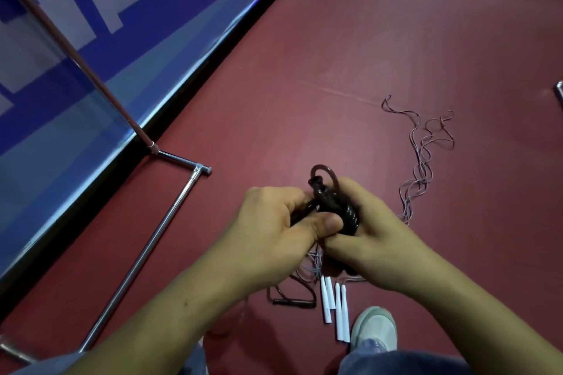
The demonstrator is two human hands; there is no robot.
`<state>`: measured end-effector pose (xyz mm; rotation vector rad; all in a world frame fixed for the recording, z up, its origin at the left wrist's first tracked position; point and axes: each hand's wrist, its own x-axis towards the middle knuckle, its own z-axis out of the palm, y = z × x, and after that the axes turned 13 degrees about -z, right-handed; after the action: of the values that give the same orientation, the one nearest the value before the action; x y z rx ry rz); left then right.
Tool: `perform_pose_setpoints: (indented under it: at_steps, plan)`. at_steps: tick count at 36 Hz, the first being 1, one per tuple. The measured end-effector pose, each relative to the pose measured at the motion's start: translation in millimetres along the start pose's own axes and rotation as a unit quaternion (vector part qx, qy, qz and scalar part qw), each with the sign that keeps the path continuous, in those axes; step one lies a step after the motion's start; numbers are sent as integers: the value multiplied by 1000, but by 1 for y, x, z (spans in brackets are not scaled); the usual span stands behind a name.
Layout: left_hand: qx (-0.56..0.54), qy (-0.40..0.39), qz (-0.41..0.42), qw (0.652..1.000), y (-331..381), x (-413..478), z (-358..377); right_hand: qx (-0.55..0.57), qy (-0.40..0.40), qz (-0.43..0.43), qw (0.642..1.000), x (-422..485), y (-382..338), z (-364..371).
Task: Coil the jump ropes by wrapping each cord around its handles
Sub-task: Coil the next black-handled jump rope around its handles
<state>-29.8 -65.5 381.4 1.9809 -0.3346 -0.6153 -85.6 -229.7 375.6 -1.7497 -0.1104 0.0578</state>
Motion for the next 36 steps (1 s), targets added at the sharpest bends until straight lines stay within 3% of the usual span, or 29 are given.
perform_pose_setpoints:
  at_steps: [6,10,18,23,28,31,33,36]
  plan:
    - [79,80,-3,994,3,-4,8,-106,62,-14,992,4,6,6]
    - [97,115,-4,989,8,-10,13,-228,94,-17,969,5,7,9]
    - [56,158,-3,986,13,-10,9,-342,67,-64,935,4,-1,14]
    - [-16,139,-58,988,11,-9,14,-260,56,-24,964,-1,-6,21]
    - [-35,167,-50,984,9,-7,7,-40,-23,25,999,-5,-13,9]
    - [-28,169,-38,984,4,-6,4,31,-12,25,999,-4,-16,-1]
    - [-22,169,-29,985,5,-9,2,47,-4,32,998,-2,-18,-7]
    - [-35,148,-50,987,9,-13,-1,-18,5,26,1000,1,-21,-12]
